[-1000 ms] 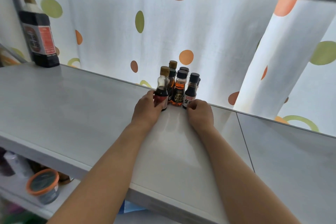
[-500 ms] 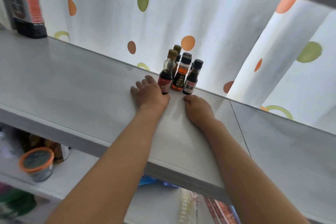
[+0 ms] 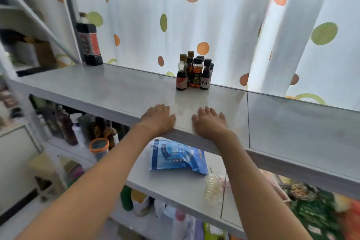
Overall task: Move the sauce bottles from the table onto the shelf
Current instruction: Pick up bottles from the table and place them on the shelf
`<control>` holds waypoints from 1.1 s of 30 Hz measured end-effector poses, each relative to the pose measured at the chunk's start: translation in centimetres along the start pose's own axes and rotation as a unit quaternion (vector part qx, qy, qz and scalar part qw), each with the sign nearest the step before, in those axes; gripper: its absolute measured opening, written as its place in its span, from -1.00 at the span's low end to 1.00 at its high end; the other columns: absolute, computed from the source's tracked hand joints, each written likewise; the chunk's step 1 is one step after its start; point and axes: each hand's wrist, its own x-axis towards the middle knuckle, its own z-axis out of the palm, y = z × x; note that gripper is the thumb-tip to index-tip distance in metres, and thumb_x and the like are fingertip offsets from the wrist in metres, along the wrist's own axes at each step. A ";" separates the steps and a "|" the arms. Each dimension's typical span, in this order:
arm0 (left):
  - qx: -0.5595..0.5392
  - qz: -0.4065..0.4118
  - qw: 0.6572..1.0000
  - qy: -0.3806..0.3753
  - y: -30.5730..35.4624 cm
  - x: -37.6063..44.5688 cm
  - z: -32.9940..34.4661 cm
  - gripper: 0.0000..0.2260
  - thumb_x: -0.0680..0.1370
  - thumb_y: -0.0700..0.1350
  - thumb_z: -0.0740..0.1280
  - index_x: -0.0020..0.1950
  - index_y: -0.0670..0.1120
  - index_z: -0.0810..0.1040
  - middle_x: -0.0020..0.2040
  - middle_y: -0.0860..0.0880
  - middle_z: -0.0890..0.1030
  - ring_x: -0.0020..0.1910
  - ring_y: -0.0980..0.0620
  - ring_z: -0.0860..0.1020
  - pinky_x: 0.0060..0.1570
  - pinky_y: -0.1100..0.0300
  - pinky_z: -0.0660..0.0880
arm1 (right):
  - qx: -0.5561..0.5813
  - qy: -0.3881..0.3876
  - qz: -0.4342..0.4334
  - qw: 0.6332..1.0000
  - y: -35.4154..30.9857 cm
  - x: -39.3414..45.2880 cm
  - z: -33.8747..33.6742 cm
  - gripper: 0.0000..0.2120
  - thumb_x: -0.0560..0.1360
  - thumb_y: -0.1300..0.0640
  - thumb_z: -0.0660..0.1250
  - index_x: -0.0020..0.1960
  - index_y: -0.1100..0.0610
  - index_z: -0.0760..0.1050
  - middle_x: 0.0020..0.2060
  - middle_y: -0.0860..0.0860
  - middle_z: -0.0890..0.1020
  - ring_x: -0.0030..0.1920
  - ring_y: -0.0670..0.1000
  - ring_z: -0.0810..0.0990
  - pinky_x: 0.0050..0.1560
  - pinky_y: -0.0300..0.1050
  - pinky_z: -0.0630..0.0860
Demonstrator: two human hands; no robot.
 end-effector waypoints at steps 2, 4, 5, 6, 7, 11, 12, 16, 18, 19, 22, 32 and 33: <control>-0.006 -0.011 1.000 0.029 0.8 -3.4 0.8 -0.63 0.65 -0.07 -0.05 0.37 -0.18 0.34 0.46 -0.18 0.29 0.46 -0.12 0.21 0.42 -0.05 0.18 | 0.002 0.027 -0.026 0.999 0.4 -3.2 0.5 -0.45 0.66 -0.04 -0.12 0.59 0.16 0.05 0.59 0.11 0.07 0.58 0.08 0.00 0.55 0.16 -0.08; -0.024 -0.018 0.997 0.073 1.6 -6.3 1.9 -0.61 0.67 -0.03 -0.05 0.45 -0.13 0.27 0.52 -0.11 0.23 0.51 -0.05 0.14 0.44 -0.01 0.12 | -0.013 0.106 -0.039 0.994 0.5 -6.4 2.0 -0.47 0.67 -0.03 -0.09 0.57 0.17 0.12 0.57 0.12 0.16 0.57 0.09 0.09 0.54 0.14 -0.02; -0.038 -0.030 0.995 0.086 2.3 -7.9 2.3 -0.57 0.68 0.00 -0.04 0.52 -0.12 0.19 0.56 -0.06 0.15 0.54 -0.01 0.07 0.46 0.00 0.10 | -0.025 0.153 -0.048 0.987 0.6 -8.1 2.8 -0.48 0.66 -0.01 -0.05 0.56 0.17 0.15 0.55 0.13 0.21 0.55 0.11 0.14 0.53 0.13 0.00; -0.042 -0.045 0.993 0.098 3.1 -9.4 2.9 -0.54 0.68 0.01 -0.04 0.55 -0.12 0.11 0.58 -0.03 0.09 0.55 0.01 0.03 0.46 0.00 0.12 | -0.037 0.188 -0.060 0.980 0.8 -9.7 3.8 -0.48 0.64 0.01 0.01 0.56 0.18 0.15 0.54 0.14 0.23 0.54 0.13 0.15 0.52 0.13 -0.02; -0.028 -0.058 0.991 0.116 3.9 -10.9 3.8 -0.53 0.68 0.00 -0.03 0.57 -0.13 0.07 0.59 -0.03 0.07 0.56 0.00 0.02 0.47 0.01 0.15 | -0.043 0.210 -0.074 0.974 1.1 -11.1 4.9 -0.44 0.62 0.04 0.06 0.57 0.19 0.11 0.55 0.15 0.20 0.55 0.14 0.12 0.53 0.13 -0.08; 0.050 -0.085 0.985 0.142 6.9 -17.9 9.9 -0.50 0.67 -0.07 -0.05 0.58 -0.17 -0.10 0.60 -0.10 -0.06 0.57 -0.06 -0.11 0.52 0.03 0.00 | 0.068 0.146 -0.099 0.982 2.1 -15.8 10.3 -0.32 0.58 0.18 0.09 0.60 0.20 -0.16 0.60 0.13 -0.15 0.59 0.07 -0.19 0.56 0.07 -0.23; 0.056 -0.095 0.984 0.136 7.3 -20.3 11.9 -0.48 0.67 -0.07 -0.04 0.57 -0.17 -0.17 0.59 -0.10 -0.12 0.57 -0.06 -0.16 0.52 0.03 -0.04 | 0.097 0.097 -0.097 0.986 2.1 -17.5 12.2 -0.35 0.61 0.18 0.05 0.60 0.19 -0.20 0.59 0.10 -0.18 0.59 0.03 -0.21 0.56 0.05 -0.19; 0.027 -0.149 0.984 0.092 6.7 -29.5 18.3 -0.43 0.66 -0.11 0.00 0.50 -0.13 -0.33 0.58 -0.10 -0.23 0.50 0.02 -0.34 0.49 0.10 -0.23 | 0.114 0.009 -0.124 0.986 1.8 -24.4 19.5 -0.41 0.66 0.11 -0.05 0.60 0.15 -0.23 0.59 0.06 -0.20 0.58 -0.01 -0.22 0.56 -0.01 -0.26; -0.001 -0.177 0.981 0.082 5.7 -33.6 20.0 -0.47 0.68 -0.12 -0.02 0.52 -0.10 -0.29 0.58 -0.06 -0.21 0.47 0.05 -0.36 0.47 0.14 -0.29 | 0.138 -0.016 -0.153 0.978 1.2 -27.4 22.1 -0.45 0.68 0.10 -0.07 0.60 0.14 -0.18 0.60 0.04 -0.15 0.58 -0.04 -0.21 0.55 -0.05 -0.29; -0.013 -0.194 0.977 0.081 5.1 -35.6 20.7 -0.49 0.69 -0.11 -0.04 0.54 -0.09 -0.25 0.58 -0.05 -0.20 0.49 0.06 -0.34 0.49 0.14 -0.28 | 0.148 -0.027 -0.170 0.974 0.5 -28.7 23.1 -0.47 0.69 0.09 -0.08 0.60 0.14 -0.15 0.60 0.04 -0.12 0.58 -0.05 -0.20 0.54 -0.07 -0.30; -0.039 -0.245 0.966 0.072 2.7 -41.2 21.5 -0.53 0.69 -0.04 -0.13 0.57 -0.09 -0.20 0.58 -0.02 -0.19 0.53 0.08 -0.28 0.52 0.12 -0.21 | 0.154 -0.055 -0.227 0.960 -2.4 -32.5 25.2 -0.49 0.69 0.08 -0.07 0.60 0.15 -0.08 0.60 0.04 -0.06 0.57 -0.06 -0.17 0.50 -0.12 -0.35; -0.053 -0.430 0.891 0.132 -6.7 -62.7 19.7 -0.53 0.69 -0.05 -0.09 0.58 -0.12 -0.11 0.60 -0.04 -0.10 0.56 0.05 -0.20 0.52 0.11 -0.18 | 0.158 -0.180 -0.413 0.879 -18.5 -48.2 29.0 -0.50 0.70 0.06 -0.11 0.60 0.15 -0.05 0.60 0.03 -0.02 0.58 -0.08 -0.13 0.56 -0.07 -0.22; -0.057 -0.449 0.881 0.138 -7.4 -64.9 19.6 -0.52 0.69 -0.05 -0.09 0.58 -0.12 -0.11 0.60 -0.04 -0.10 0.56 0.05 -0.20 0.52 0.11 -0.18 | 0.157 -0.192 -0.427 0.870 -19.9 -49.9 29.4 -0.50 0.70 0.06 -0.10 0.61 0.15 -0.06 0.60 0.02 -0.02 0.58 -0.09 -0.13 0.56 -0.08 -0.23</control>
